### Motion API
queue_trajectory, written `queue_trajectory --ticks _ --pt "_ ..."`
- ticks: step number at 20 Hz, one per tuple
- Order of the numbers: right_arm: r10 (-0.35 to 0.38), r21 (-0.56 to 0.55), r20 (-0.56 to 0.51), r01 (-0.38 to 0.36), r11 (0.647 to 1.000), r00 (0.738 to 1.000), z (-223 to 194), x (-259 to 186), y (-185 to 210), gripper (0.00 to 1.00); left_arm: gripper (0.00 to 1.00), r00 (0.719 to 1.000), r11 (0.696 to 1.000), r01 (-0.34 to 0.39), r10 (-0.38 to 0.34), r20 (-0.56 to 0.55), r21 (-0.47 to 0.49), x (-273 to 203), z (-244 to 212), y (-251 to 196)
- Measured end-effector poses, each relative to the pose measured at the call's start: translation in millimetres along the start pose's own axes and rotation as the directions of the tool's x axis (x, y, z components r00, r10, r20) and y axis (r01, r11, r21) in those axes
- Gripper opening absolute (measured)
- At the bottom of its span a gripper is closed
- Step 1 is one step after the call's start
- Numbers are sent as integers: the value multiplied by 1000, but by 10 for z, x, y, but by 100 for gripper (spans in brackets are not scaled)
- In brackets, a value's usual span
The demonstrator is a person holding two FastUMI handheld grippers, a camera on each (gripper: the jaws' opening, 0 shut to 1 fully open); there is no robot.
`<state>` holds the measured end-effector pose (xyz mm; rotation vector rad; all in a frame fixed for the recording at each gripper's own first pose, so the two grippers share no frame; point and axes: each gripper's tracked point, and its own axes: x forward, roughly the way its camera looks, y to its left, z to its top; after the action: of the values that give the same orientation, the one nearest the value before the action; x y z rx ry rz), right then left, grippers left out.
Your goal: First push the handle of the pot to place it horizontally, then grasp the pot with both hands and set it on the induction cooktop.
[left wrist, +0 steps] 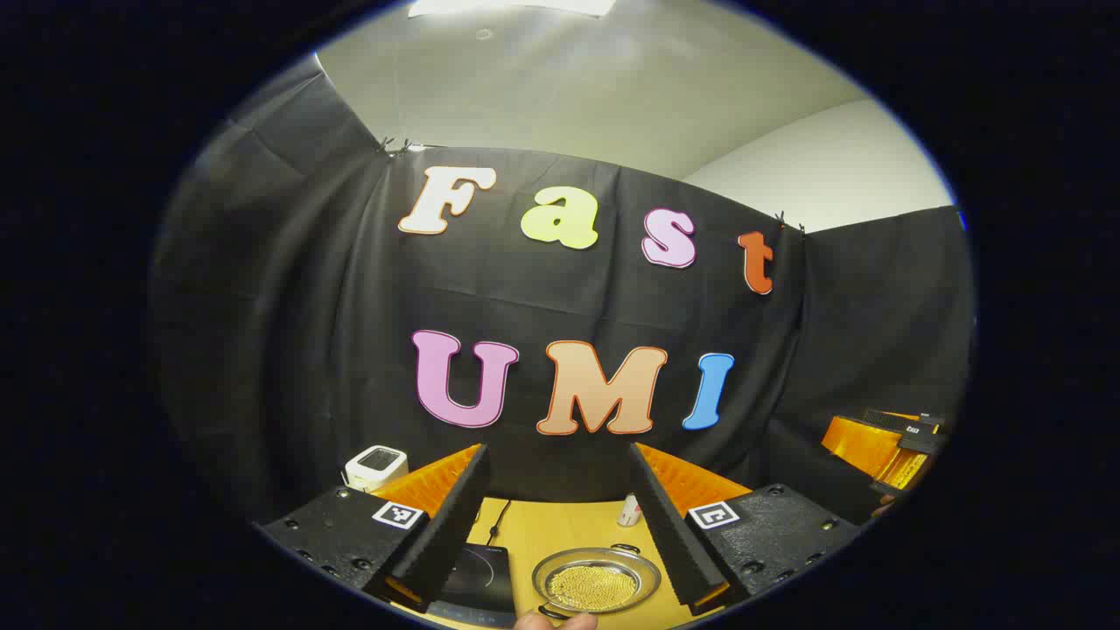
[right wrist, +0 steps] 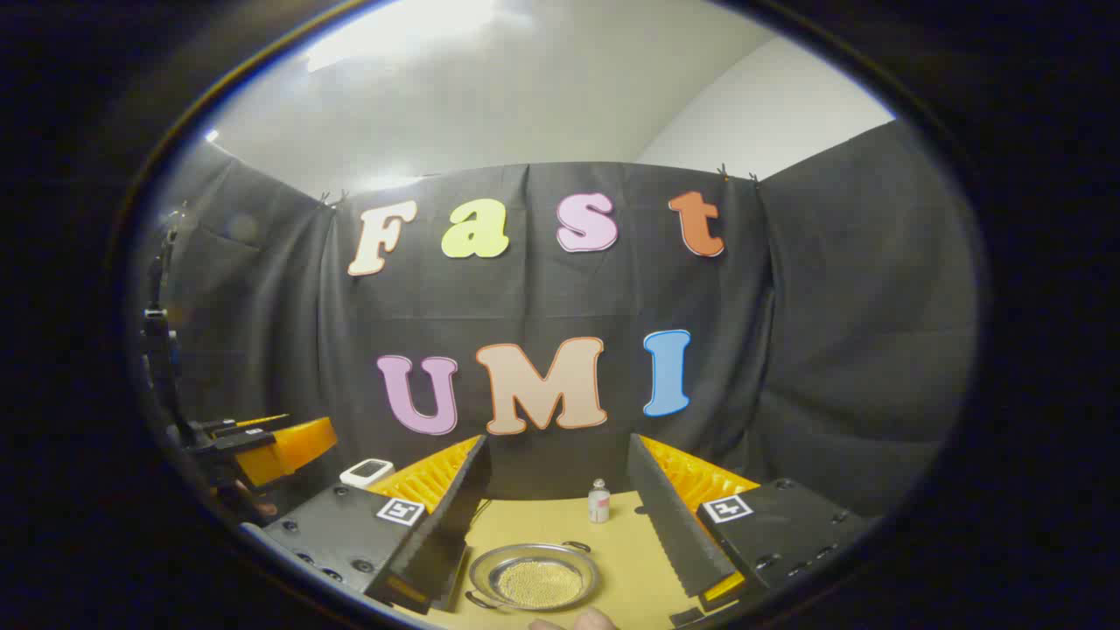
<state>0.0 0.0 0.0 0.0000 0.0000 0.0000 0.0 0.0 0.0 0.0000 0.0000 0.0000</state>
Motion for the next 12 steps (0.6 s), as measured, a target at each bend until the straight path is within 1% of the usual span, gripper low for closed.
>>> queue_trajectory --ticks 2,3,4,5,9,10,11,12 --pt "-7 7 -1 7 1000 1000 8 5 -47 95 94 1000 1000 9 -9 3 6 9 18 -44" --pt "-9 10 -2 9 1000 1000 4 5 -59 95 91 1000 1000 12 -12 3 11 6 12 -65" --pt "-10 11 -4 10 1000 1000 1 8 -67 95 94 1000 1000 14 -15 3 15 9 8 -82" --pt "-11 8 -7 11 1000 1000 -9 19 -75 95 90 1000 1000 16 -16 0 17 6 7 -95" --pt "-5 -8 -13 5 1000 1000 -20 37 -37 95 90 1000 1000 13 -13 -2 22 28 12 -71" --pt "-1 -11 -14 1 1000 1000 -22 45 -18 95 91 1000 1000 12 -12 -2 23 33 15 -71" --pt "2 -14 -15 -2 1000 1000 -23 47 -5 95 94 1000 1000 11 -11 -2 25 38 21 -64" --pt "4 -16 -16 -4 1000 1000 -25 52 11 95 94 1000 1000 11 -11 -3 27 46 27 -60"
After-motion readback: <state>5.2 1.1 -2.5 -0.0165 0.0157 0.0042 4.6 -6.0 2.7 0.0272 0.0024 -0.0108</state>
